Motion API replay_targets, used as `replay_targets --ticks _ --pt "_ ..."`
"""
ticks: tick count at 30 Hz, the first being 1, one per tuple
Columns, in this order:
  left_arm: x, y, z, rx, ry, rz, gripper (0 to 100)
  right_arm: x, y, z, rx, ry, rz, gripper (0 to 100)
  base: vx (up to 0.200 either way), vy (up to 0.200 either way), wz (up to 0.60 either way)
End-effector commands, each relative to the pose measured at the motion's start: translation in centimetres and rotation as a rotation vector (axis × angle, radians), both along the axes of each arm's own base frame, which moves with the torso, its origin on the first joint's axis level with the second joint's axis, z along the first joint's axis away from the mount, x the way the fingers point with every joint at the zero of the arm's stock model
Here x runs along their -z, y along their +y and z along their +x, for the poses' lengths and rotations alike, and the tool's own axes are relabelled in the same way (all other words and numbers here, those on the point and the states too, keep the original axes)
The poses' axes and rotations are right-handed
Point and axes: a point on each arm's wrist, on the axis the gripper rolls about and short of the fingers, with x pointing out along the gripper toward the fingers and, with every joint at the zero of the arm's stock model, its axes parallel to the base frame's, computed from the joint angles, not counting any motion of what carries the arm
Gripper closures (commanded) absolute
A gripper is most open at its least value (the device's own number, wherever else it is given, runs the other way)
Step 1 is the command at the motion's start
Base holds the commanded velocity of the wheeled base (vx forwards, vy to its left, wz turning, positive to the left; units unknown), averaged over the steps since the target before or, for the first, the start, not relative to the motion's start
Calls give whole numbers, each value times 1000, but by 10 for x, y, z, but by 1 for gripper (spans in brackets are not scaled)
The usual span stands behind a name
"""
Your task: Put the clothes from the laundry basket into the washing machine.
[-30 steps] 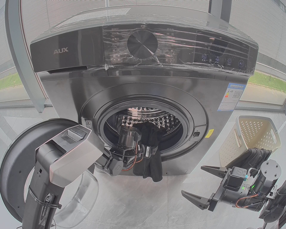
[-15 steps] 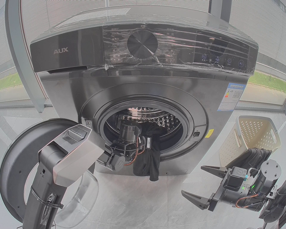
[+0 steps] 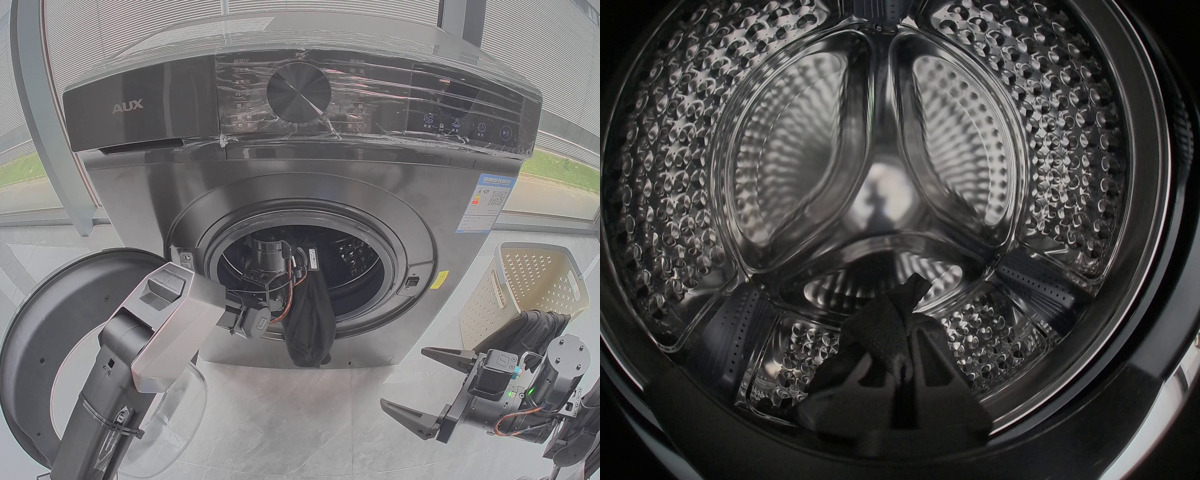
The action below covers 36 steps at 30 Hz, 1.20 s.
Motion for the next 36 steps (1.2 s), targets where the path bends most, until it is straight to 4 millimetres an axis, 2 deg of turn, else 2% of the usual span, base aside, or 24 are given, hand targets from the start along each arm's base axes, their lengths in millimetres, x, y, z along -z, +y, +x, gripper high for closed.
replay_targets --ticks 1,2,6,10,14,17,26,31,36 --pt "15 0 1 -2 27 16 100 3 -2 -2 0 13 -12 0 0 0 0" --pt "15 1 0 -2 32 19 0 3 -2 -3 0 14 -13 0 0 0 0" --pt "17 2 -9 4 64 36 0 3 -2 -3 0 14 -13 0 0 0 0" --pt "8 6 -32 42 137 75 0 3 -2 -3 0 14 -13 0 0 0 0" --pt "8 10 -52 117 222 114 0 3 -2 -2 0 16 -15 0 0 0 0" --pt "15 11 -60 143 259 135 0 3 -2 -2 0 16 -15 0 0 0 0" --pt "49 8 -58 148 306 174 0 3 -1 -4 -8 15 -14 0 0 0 0" --pt "62 9 -54 145 316 195 0 3 -1 -4 -10 15 -14 0 0 0 0" --pt "66 10 -50 140 313 193 0 3 -1 -4 -10 15 -14 0 0 0 0"
